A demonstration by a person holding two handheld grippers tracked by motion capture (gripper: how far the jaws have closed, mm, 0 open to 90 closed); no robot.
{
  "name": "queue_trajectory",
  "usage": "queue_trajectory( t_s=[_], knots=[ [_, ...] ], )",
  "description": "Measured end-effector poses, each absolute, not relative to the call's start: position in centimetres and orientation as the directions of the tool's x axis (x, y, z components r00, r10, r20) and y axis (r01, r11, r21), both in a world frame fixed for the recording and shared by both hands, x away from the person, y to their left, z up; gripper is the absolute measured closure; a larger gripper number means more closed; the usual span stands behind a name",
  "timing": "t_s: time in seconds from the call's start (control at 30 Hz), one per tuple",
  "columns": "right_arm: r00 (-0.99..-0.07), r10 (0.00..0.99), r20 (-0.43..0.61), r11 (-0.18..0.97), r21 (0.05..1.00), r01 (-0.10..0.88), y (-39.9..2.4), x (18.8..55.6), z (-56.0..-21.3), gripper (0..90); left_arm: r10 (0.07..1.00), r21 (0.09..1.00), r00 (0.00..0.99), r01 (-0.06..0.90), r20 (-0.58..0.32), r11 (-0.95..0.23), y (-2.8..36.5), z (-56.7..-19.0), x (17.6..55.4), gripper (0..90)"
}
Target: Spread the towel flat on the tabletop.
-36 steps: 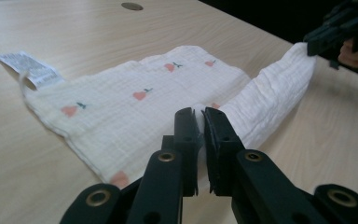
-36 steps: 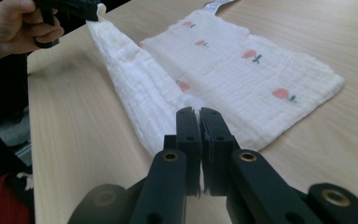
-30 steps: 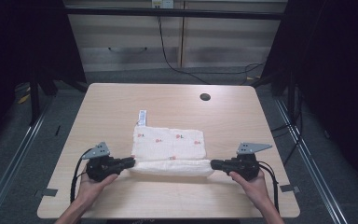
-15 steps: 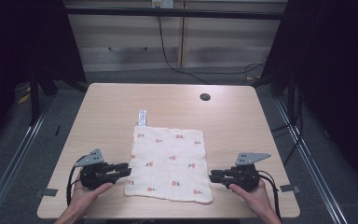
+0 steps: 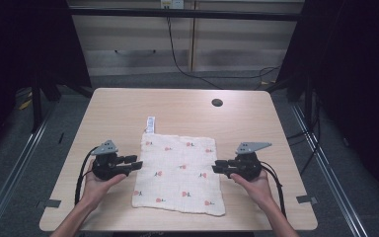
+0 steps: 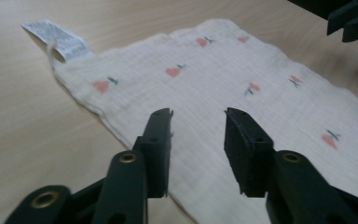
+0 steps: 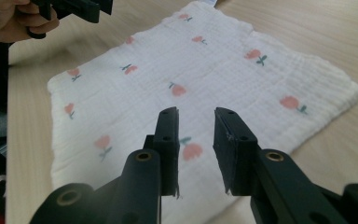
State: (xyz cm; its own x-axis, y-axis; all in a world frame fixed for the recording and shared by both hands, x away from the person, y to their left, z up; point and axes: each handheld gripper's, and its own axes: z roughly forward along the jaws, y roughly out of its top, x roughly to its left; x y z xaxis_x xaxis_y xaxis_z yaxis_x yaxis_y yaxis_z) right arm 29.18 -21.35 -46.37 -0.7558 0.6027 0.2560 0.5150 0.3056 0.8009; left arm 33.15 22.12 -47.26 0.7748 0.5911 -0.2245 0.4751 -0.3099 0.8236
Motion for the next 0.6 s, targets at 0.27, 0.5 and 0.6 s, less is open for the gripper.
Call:
queue_trajectory(
  t_s=[0.27,0.5,0.6],
  knots=[
    [-0.764,0.6,0.239,0.373,0.761,0.531,-18.8,33.1,-48.1,79.4,0.615,0.773,0.76,0.514,-0.211,-0.371,20.8,-49.5,35.6,74.2],
    [-0.74,0.624,0.251,0.381,0.73,0.568,-18.5,34.0,-50.0,77.1,0.627,0.775,0.746,0.526,-0.223,-0.35,20.7,-49.7,36.6,72.5],
    [-0.733,0.63,0.256,0.383,0.719,0.58,-18.5,33.8,-50.4,77.2,0.617,0.755,0.765,0.513,-0.185,-0.409,20.0,-50.2,36.4,72.7]
  ],
)
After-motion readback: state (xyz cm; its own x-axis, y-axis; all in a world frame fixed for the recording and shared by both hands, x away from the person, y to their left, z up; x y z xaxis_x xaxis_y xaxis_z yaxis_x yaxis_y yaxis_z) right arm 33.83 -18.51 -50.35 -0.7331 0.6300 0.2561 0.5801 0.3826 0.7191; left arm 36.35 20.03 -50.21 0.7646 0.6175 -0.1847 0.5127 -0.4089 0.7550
